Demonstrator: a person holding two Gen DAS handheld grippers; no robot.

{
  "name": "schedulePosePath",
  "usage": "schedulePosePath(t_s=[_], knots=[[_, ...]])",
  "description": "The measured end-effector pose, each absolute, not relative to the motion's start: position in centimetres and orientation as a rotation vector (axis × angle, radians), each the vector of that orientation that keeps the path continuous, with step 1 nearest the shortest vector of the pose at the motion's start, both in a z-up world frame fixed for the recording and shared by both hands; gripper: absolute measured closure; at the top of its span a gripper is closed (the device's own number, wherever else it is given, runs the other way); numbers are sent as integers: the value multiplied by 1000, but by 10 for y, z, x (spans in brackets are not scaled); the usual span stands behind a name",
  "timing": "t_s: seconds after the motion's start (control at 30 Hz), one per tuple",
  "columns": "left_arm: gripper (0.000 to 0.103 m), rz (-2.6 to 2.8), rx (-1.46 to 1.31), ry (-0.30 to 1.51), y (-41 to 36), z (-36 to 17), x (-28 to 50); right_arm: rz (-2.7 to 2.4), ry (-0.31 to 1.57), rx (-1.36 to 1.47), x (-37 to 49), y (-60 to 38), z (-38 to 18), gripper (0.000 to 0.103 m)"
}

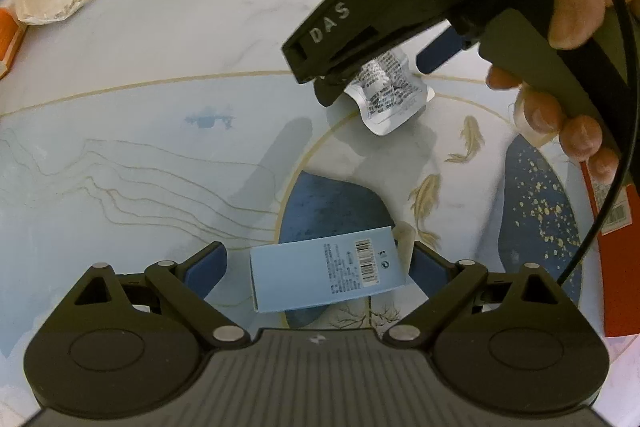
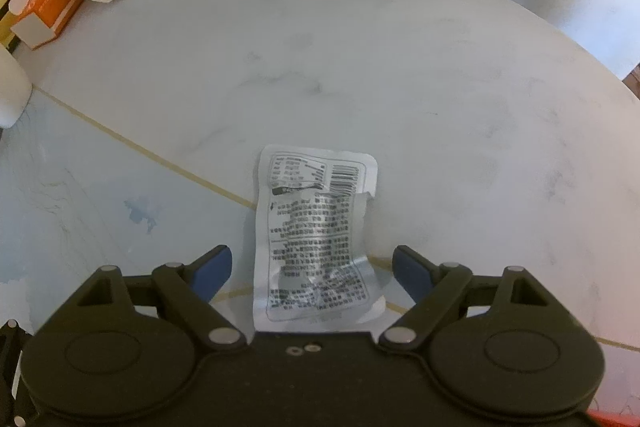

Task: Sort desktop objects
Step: 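Grasp the white printed foil pouch with the right tool while the left tool grasps the light blue box, then carry the foil pouch with the right tool while the left tool carries the blue box toward the red box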

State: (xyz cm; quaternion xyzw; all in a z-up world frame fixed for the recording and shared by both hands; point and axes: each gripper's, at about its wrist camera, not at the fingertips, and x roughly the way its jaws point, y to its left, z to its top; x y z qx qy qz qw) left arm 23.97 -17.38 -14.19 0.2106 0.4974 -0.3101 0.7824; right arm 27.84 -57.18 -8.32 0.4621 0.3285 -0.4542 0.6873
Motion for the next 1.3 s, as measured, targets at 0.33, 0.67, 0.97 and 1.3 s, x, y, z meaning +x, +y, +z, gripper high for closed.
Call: schedulePosePath(t_s=[0.33,0.67,0.97,1.3], knots=[[16,-650,475,1048,-174,-142,238,-1055,770,974,278,-566,-81,32],[30,-659,483,1042,-172,-138,237,-1079,743,995,271,-554,-76,45],[30,-684,488,1056,-166,-134,235,-1081,710,1008,261,-534,-64,45],[30,-702,491,1036,-153,-116,230,-1073,655,1009,245,-500,-39,45]])
